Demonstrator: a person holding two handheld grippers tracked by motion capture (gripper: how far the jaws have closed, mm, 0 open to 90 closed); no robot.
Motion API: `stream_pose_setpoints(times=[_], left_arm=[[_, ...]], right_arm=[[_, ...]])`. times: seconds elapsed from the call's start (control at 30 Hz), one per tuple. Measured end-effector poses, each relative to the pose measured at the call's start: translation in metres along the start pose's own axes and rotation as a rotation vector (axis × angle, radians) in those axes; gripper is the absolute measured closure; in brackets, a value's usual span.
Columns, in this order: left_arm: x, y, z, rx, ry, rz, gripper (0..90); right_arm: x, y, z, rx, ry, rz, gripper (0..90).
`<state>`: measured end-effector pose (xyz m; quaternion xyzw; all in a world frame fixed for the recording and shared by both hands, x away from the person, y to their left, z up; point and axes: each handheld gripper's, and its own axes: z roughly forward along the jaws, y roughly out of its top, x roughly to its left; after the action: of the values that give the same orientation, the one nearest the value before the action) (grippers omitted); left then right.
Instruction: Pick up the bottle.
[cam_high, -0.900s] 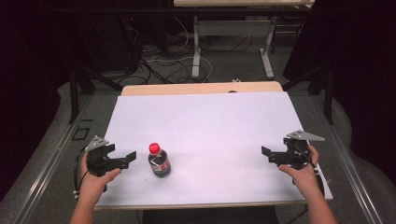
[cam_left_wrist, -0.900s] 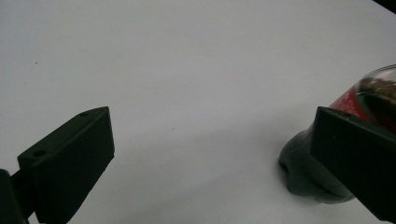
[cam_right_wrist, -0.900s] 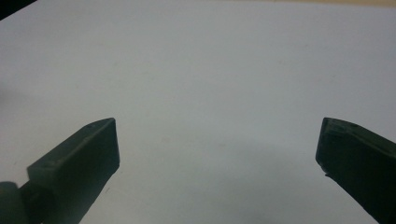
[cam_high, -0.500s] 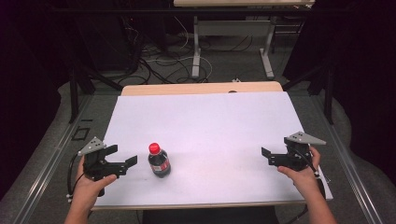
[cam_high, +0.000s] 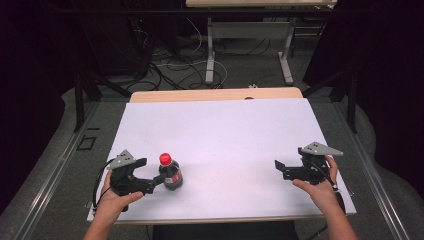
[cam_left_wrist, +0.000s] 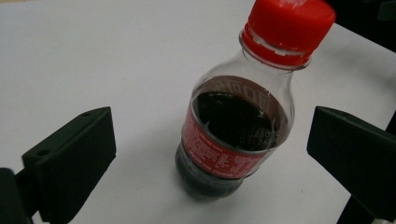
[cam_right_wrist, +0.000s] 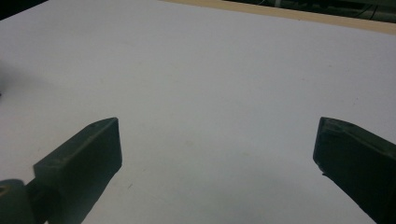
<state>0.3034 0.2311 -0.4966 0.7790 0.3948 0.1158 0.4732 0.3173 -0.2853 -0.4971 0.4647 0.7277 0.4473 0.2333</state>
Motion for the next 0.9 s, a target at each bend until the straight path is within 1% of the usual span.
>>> stream_pose_setpoints(times=[0.03, 0.07, 0.13, 0.2, 0.23, 0.27, 0.3, 0.33, 0.4, 0.43, 0.47, 0.5, 0.53, 0.57, 0.6, 0.63, 0.67, 0.7, 0.73, 0.77, 0.8, 0.83, 0.87, 0.9], left_arm=[[0.000, -0.002, 0.003, 0.002, 0.005, 0.005, 2.8], [-0.001, -0.003, 0.007, 0.010, -0.002, 0.002, 4.0], [-0.003, -0.006, 0.014, 0.028, -0.015, -0.010, 4.0], [-0.005, -0.008, 0.019, 0.042, -0.013, 0.010, 4.0], [-0.007, -0.008, 0.022, 0.049, -0.009, 0.024, 4.1], [-0.009, -0.010, 0.025, 0.054, -0.011, 0.022, 4.1], [-0.010, -0.010, 0.027, 0.057, -0.008, 0.043, 4.7], [-0.011, -0.010, 0.029, 0.059, 0.001, 0.053, 5.2], [-0.013, -0.011, 0.033, 0.055, -0.004, 0.060, 7.7], [-0.014, -0.011, 0.035, 0.057, -0.005, 0.065, 8.9], [-0.015, -0.012, 0.038, 0.040, 0.006, 0.060, 10.9], [-0.015, -0.012, 0.039, 0.054, -0.007, 0.064, 14.0], [-0.015, -0.013, 0.042, 0.048, -0.003, 0.067, 16.4], [-0.016, -0.014, 0.044, 0.050, 0.003, 0.071, 16.4], [-0.017, -0.014, 0.046, 0.051, 0.005, 0.072, 16.7], [-0.017, -0.014, 0.047, 0.058, 0.002, 0.070, 16.8], [-0.017, -0.014, 0.048, 0.059, 0.006, 0.076, 17.2], [-0.018, -0.015, 0.049, 0.049, 0.013, 0.073, 17.4], [-0.018, -0.015, 0.049, 0.056, 0.018, 0.077, 18.7], [-0.018, -0.016, 0.049, 0.046, 0.034, 0.080, 21.0], [-0.016, -0.015, 0.047, 0.064, 0.033, 0.086, 24.3], [-0.016, -0.016, 0.047, 0.052, 0.032, 0.081, 26.7], [-0.017, -0.016, 0.048, 0.039, 0.037, 0.079, 26.8], [-0.016, -0.016, 0.047, 0.045, 0.034, 0.082, 27.0]], right_arm=[[0.000, 0.000, 0.000, 0.002, 0.004, -0.001, 1.0], [0.000, -0.001, 0.001, 0.007, 0.014, 0.000, 1.1], [0.001, -0.002, 0.003, 0.012, 0.017, -0.007, 1.9], [0.003, -0.002, 0.004, 0.009, 0.013, -0.010, 2.9], [0.004, -0.002, 0.005, 0.009, 0.022, -0.011, 3.5], [0.006, -0.002, 0.005, 0.019, 0.025, -0.018, 4.0], [0.007, -0.002, 0.006, 0.011, 0.026, -0.027, 4.5], [0.009, -0.002, 0.006, 0.021, 0.022, -0.025, 4.8], [0.010, -0.003, 0.009, 0.019, 0.029, -0.039, 5.4], [0.012, -0.003, 0.009, 0.022, 0.033, -0.035, 5.7], [0.012, -0.003, 0.009, 0.021, 0.024, -0.041, 6.0], [0.013, -0.003, 0.009, 0.026, 0.029, -0.044, 6.5], [0.013, -0.003, 0.010, 0.028, 0.034, -0.044, 6.7], [0.013, -0.004, 0.011, 0.022, 0.037, -0.054, 6.9], [0.014, -0.004, 0.011, 0.030, 0.034, -0.048, 6.9], [0.015, -0.004, 0.011, 0.032, 0.034, -0.043, 7.1], [0.014, -0.004, 0.012, 0.029, 0.040, -0.057, 7.6], [0.015, -0.005, 0.012, 0.032, 0.039, -0.057, 8.0], [0.016, -0.005, 0.013, 0.029, 0.032, -0.052, 8.5], [0.016, -0.005, 0.013, 0.030, 0.040, -0.058, 9.2], [0.017, -0.005, 0.013, 0.030, 0.042, -0.062, 10.4], [0.017, -0.005, 0.014, 0.025, 0.043, -0.080, 11.0], [0.017, -0.005, 0.014, 0.027, 0.043, -0.076, 11.1], [0.018, -0.004, 0.014, 0.028, 0.045, -0.081, 11.1]])
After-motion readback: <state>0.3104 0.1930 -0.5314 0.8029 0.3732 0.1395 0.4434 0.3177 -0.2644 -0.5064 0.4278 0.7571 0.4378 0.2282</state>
